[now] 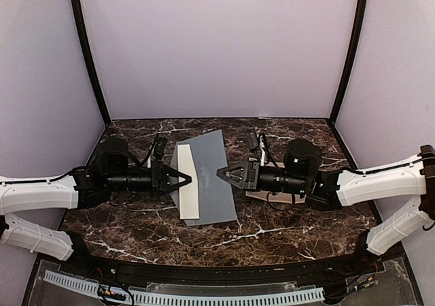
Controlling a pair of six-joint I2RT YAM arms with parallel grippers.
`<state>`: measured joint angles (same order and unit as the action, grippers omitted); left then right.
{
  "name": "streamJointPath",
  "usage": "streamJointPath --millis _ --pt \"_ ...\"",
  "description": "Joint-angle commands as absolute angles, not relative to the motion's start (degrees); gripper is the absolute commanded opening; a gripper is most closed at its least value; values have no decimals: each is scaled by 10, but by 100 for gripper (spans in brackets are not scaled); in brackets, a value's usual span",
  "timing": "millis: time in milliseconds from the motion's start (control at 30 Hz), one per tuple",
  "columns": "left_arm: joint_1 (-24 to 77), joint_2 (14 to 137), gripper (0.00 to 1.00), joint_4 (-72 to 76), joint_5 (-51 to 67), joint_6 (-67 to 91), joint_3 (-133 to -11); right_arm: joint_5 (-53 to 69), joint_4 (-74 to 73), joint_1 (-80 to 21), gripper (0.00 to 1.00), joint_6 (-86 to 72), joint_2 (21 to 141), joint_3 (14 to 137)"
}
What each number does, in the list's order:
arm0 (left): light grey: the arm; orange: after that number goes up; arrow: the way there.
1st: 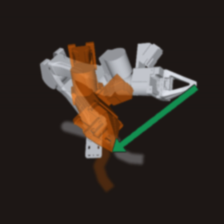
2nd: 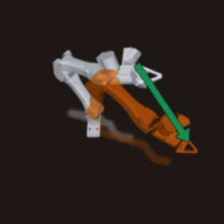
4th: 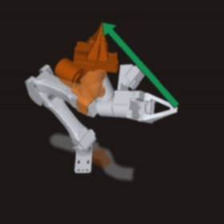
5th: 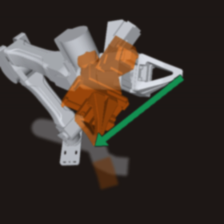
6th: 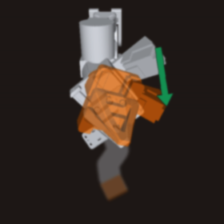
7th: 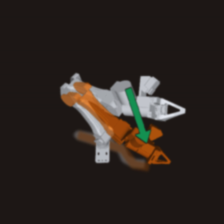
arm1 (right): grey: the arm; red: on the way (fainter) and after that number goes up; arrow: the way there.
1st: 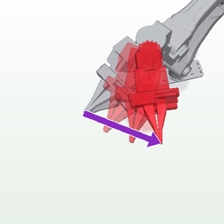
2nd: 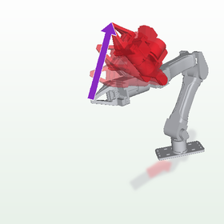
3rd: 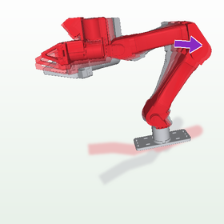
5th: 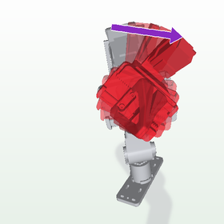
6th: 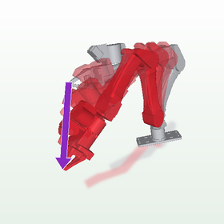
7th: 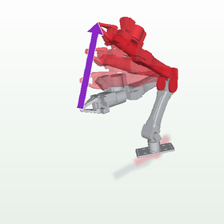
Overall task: Place the letter into the envelope and seal it
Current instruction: Place the letter in the envelope.
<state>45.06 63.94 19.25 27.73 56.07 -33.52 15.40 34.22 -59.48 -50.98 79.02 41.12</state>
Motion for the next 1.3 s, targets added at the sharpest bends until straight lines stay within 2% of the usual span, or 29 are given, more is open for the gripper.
streamJointPath --millis 0,267,500,967,1133,1200,1267 --pt "456 640 0 250 295 544 -352 156 359 -604 0 -500 770 413" --pt "467 660 0 259 306 537 -351 138 362 -609 0 -509 777 410" --pt "467 658 0 194 252 488 -326 99 348 -610 0 -539 825 385" --pt "466 764 0 173 222 462 -269 82 250 -620 25 -552 937 413" --pt "466 797 0 165 208 459 -276 68 197 -621 38 -558 947 430" --pt "466 805 3 150 201 458 -284 64 182 -622 41 -561 945 433" --pt "466 809 15 134 194 454 -295 64 173 -623 44 -563 943 435"
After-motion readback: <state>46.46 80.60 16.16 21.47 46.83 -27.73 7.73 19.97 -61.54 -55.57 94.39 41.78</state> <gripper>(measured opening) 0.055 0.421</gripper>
